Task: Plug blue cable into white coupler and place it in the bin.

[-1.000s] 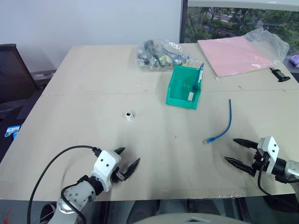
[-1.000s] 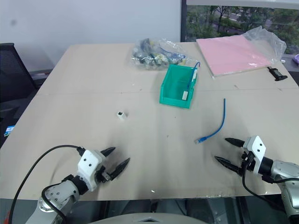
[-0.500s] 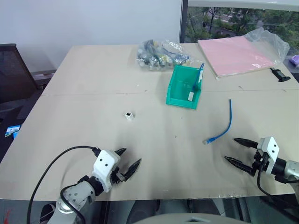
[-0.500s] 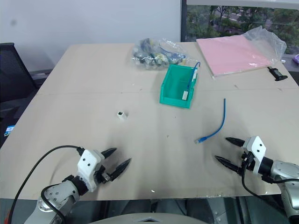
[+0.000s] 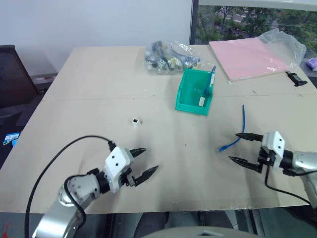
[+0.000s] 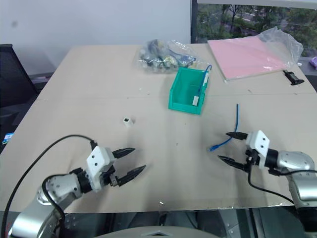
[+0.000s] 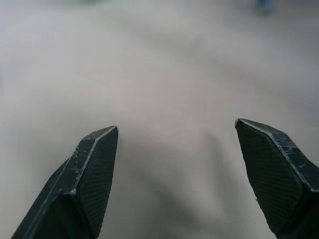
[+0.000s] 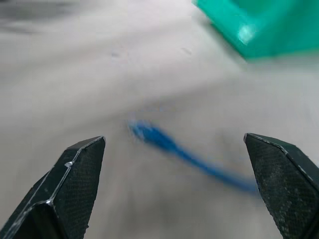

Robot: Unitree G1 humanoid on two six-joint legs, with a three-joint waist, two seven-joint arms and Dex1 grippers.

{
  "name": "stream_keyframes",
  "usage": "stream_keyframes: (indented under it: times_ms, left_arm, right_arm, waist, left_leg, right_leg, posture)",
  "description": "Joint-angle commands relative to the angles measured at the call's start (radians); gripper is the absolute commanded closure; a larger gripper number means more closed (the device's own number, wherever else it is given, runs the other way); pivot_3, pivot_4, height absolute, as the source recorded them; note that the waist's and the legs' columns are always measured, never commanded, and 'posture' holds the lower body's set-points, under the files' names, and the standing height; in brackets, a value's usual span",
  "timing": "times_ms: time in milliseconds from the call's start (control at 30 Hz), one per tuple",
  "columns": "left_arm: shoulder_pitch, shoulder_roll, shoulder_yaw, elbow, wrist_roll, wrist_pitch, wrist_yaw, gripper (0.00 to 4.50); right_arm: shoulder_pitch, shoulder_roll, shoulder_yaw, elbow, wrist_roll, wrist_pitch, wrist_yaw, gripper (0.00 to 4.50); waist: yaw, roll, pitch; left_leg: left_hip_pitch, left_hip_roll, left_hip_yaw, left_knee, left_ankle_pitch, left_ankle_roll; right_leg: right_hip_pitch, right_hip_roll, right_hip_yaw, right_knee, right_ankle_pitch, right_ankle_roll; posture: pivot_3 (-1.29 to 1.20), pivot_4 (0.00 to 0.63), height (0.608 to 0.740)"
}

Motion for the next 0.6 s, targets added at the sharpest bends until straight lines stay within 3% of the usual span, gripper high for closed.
stream_keyframes:
  times_ms: [33,167,333,433,600]
  left_arm:
    - [-0.092,0.047,-0.016,-0.053,-0.099,0.052,-0.093,0.65]
    - [-0.205,0.103,-0.038,-0.085,-0.202,0.126,-0.181,0.65]
    - [-0.264,0.135,-0.036,-0.065,-0.217,0.143,-0.232,0.65]
    - [-0.259,0.160,-0.027,-0.053,-0.201,0.134,-0.265,0.65]
    - [-0.241,0.174,-0.026,-0.071,-0.193,0.128,-0.274,0.65]
  right_arm:
    - [-0.093,-0.008,0.070,0.059,-0.054,-0.042,0.060,0.10]
    - [-0.211,-0.023,0.137,0.199,-0.109,-0.093,0.136,0.10]
    - [-0.285,-0.037,0.170,0.295,-0.120,-0.122,0.226,0.10]
    - [-0.331,-0.034,0.184,0.345,-0.129,-0.146,0.264,0.88]
    - [-0.378,-0.018,0.204,0.389,-0.142,-0.175,0.298,3.39]
  waist:
    - [-0.001,0.000,0.001]
    - [0.000,-0.003,0.006]
    - [-0.001,-0.003,0.009]
    - [-0.004,-0.002,0.010]
    - [-0.004,-0.002,0.010]
  left_leg:
    - [-0.001,0.000,0.000,0.000,0.000,0.000]
    - [-0.004,0.000,-0.001,0.000,0.003,-0.004]
    - [-0.005,0.000,-0.001,0.000,0.003,-0.005]
    - [-0.005,0.000,-0.001,0.001,0.003,-0.005]
    - [-0.005,0.000,-0.001,0.001,0.003,-0.005]
  right_leg:
    - [-0.001,0.000,0.000,0.000,0.000,0.000]
    - [-0.003,0.000,-0.001,-0.001,0.000,0.000]
    - [-0.005,0.000,-0.001,-0.002,0.000,0.000]
    - [-0.005,0.000,-0.001,-0.001,0.000,0.000]
    - [-0.005,0.000,-0.001,0.000,0.000,0.000]
  posture:
    - [0.00,0.150,0.739]
    - [0.00,0.150,0.739]
    - [0.00,0.150,0.739]
    - [0.00,0.150,0.739]
    - [0.00,0.150,0.739]
